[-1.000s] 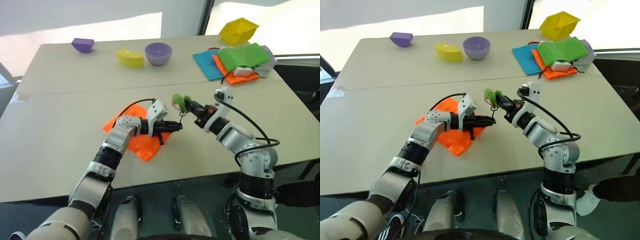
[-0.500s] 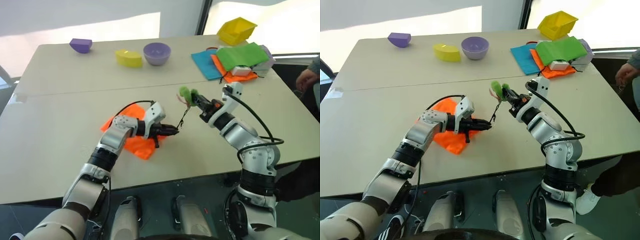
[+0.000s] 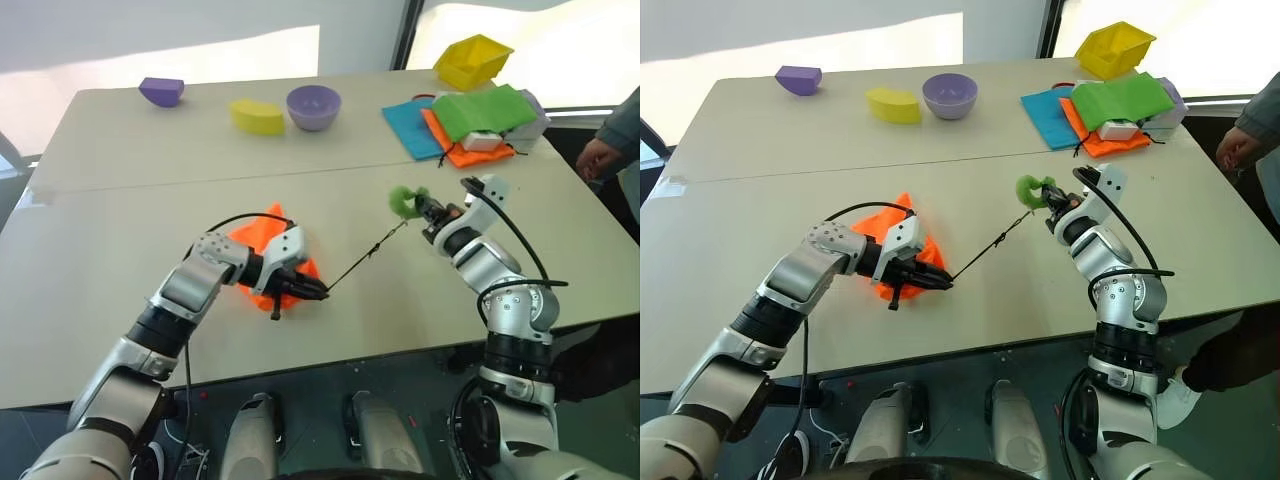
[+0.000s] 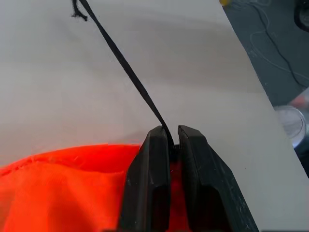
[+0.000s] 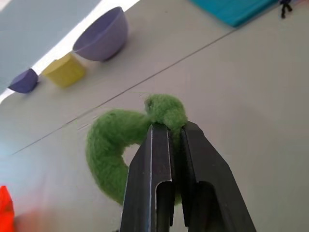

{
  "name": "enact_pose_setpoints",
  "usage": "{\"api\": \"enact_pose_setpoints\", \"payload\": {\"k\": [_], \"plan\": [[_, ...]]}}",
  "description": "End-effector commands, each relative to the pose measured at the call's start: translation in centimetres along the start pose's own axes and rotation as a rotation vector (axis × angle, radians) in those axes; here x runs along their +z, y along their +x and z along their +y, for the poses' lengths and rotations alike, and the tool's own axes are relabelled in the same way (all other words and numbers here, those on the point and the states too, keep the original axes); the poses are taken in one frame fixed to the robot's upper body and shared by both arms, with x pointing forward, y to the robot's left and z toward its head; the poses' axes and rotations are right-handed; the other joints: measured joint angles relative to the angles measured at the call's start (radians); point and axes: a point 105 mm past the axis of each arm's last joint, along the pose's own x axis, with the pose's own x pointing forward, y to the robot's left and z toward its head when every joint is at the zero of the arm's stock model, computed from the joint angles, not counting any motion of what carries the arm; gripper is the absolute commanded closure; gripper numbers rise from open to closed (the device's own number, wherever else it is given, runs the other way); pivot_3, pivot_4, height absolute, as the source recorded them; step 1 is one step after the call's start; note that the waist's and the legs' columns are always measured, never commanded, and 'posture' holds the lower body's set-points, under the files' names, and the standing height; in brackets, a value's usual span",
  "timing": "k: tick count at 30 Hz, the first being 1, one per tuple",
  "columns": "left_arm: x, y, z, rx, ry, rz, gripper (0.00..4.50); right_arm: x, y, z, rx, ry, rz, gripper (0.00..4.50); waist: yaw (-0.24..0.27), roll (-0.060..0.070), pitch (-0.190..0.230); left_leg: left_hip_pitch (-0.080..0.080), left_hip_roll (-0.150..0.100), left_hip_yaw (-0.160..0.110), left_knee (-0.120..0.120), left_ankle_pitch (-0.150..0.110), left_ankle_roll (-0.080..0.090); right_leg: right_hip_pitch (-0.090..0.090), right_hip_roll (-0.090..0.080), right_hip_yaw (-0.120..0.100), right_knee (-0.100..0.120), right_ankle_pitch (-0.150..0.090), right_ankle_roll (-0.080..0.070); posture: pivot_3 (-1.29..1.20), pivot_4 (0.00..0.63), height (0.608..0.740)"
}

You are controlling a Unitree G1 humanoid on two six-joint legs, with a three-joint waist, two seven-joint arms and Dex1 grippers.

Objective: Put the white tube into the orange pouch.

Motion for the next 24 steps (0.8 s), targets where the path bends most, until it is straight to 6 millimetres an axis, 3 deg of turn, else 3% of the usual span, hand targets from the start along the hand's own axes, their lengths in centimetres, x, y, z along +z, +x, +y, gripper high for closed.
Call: {"api": "enact_pose_setpoints", "payload": {"k": [1,5,10,16,21,23,24], "plan": [[-1.3,-1.3,-1.0,-0.021,-0.055,0.038,4.06,1.8,-0.5,-1.6,-0.074,-0.068,-0.058,4.50,-0.002,0.000,0.000,0.000,0.000,0.000,0.000,0.000,0.000,0.000,0.000,0.000,0.000,0.000,0.000,0.00,0.150,0.740],[-2.9,-2.8,-2.4,-0.050,-0.043,0.119,4.06,1.6,-0.7,-4.5,-0.195,-0.092,-0.031,4.50,0.000,0.001,0.000,0.001,0.000,0.000,-0.001,0.000,0.000,0.000,0.001,0.000,0.000,0.000,0.000,0.00,0.150,0.740],[-3.1,-3.7,-3.4,-0.087,-0.008,0.131,4.06,1.4,-0.6,-4.2,-0.180,-0.142,-0.007,4.50,0.000,0.003,0.000,0.001,0.000,0.000,-0.001,0.000,0.000,0.000,-0.002,0.000,0.000,0.000,0.000,0.00,0.150,0.740],[-2.3,-3.3,-1.8,-0.014,-0.006,0.074,4.06,0.3,-0.3,-2.2,-0.087,-0.151,0.033,4.50,0.002,0.004,0.000,0.000,0.000,0.000,0.000,0.000,0.000,0.000,-0.004,0.000,-0.001,0.000,-0.001,0.00,0.150,0.740],[-0.8,-3.1,-0.7,0.034,0.009,-0.026,4.06,-2.4,-1.0,-0.4,0.040,-0.250,0.168,4.50,0.002,0.004,0.000,0.000,0.000,0.000,-0.001,0.000,0.000,0.000,-0.003,0.000,-0.001,0.000,0.000,0.00,0.150,0.740],[0.6,-3.1,-0.1,0.067,0.021,-0.114,3.55,-2.6,-1.2,0.2,0.089,-0.250,0.177,4.50,0.005,0.003,0.000,-0.001,0.000,0.000,-0.001,0.000,0.000,-0.001,-0.002,0.000,-0.001,-0.001,0.000,0.00,0.150,0.740],[1.0,-3.1,-0.1,0.070,0.025,-0.138,3.24,-2.4,-1.2,0.3,0.096,-0.260,0.165,4.15,0.006,0.003,0.000,-0.002,0.000,0.000,0.000,0.000,0.000,-0.001,-0.002,0.000,-0.001,-0.001,0.000,0.00,0.150,0.740]]}}
